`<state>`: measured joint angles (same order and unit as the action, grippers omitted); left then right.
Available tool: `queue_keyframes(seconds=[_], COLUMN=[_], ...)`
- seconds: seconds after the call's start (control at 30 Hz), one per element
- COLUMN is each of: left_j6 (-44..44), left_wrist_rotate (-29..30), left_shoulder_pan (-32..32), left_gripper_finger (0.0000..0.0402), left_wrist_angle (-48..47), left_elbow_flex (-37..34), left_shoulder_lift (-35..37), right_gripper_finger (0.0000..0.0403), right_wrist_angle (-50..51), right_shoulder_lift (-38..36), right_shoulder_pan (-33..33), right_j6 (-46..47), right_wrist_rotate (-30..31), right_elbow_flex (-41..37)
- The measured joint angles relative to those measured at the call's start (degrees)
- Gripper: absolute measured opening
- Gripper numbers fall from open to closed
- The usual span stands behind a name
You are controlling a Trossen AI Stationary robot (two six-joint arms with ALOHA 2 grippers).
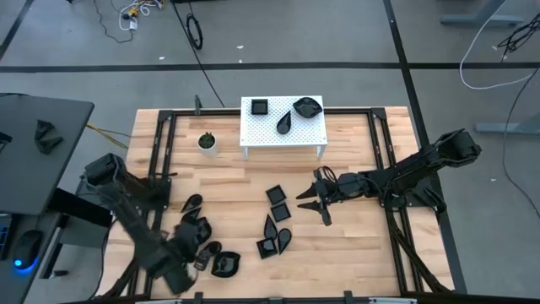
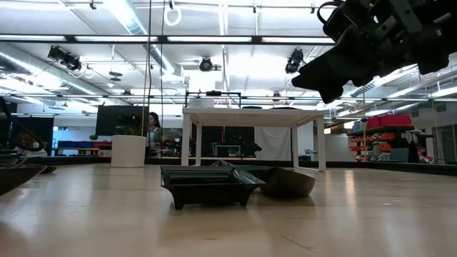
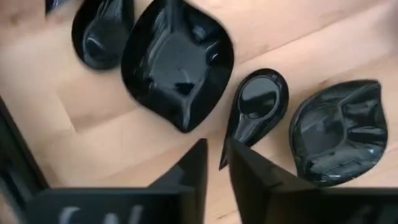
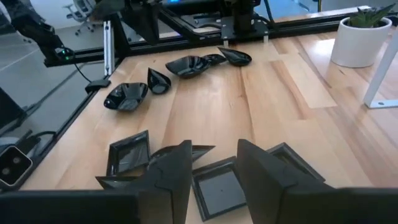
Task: Pick & Place Mini shaped plates
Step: Stack the black plate on top of the black plate on the shelf
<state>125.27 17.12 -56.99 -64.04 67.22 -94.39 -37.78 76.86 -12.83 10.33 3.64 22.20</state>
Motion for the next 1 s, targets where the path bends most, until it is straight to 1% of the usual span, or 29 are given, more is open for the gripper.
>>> queue_keyframes(seconds=[0.03,0.07,0.13,0.27,0.33,0.47,0.63,0.83,0.9,1.0], left_j6=[3.71,5.25,5.91,5.89,5.88,5.66,4.36,6.30,5.82,2.92], left_wrist_rotate=[0.96,1.25,0.90,0.41,-1.61,-2.72,-3.26,-3.58,-5.02,-9.56], left_shoulder_pan=[-1.32,-2.19,-2.34,0.40,1.79,2.77,1.91,-0.40,-0.72,-0.81], left_gripper_finger=[0.0087,0.0101,0.0126,0.0158,0.0166,0.0169,0.0170,0.0170,0.0170,0.0170], left_wrist_angle=[0.10,0.79,4.82,13.87,15.26,14.96,14.35,7.12,5.67,3.09], left_elbow_flex=[-0.79,-1.87,-4.53,-11.18,-13.45,-15.00,-13.83,-10.50,-10.47,-10.47], left_shoulder_lift=[0.00,0.00,0.00,0.00,-0.02,0.51,3.54,6.34,6.47,6.39], right_gripper_finger=[0.0130,0.0130,0.0130,0.0130,0.0130,0.0130,0.0130,0.0130,0.0130,0.0130], right_wrist_angle=[0.00,-0.06,-0.33,-1.08,-1.62,-2.45,-2.62,-2.58,-2.58,-2.57], right_shoulder_lift=[0.00,0.00,0.00,0.00,0.00,0.00,0.00,0.00,0.00,0.00], right_shoulder_pan=[0.05,0.05,0.12,0.12,0.14,0.12,0.13,0.14,0.14,0.14], right_j6=[-0.42,-0.71,-0.85,-0.93,-1.38,-1.79,-1.79,-1.75,-1.82,-1.82], right_wrist_rotate=[0.02,0.08,0.16,0.17,0.16,0.15,0.39,1.90,1.92,1.92], right_elbow_flex=[0.01,0.01,0.02,0.02,0.00,0.00,0.00,0.02,0.00,0.00])
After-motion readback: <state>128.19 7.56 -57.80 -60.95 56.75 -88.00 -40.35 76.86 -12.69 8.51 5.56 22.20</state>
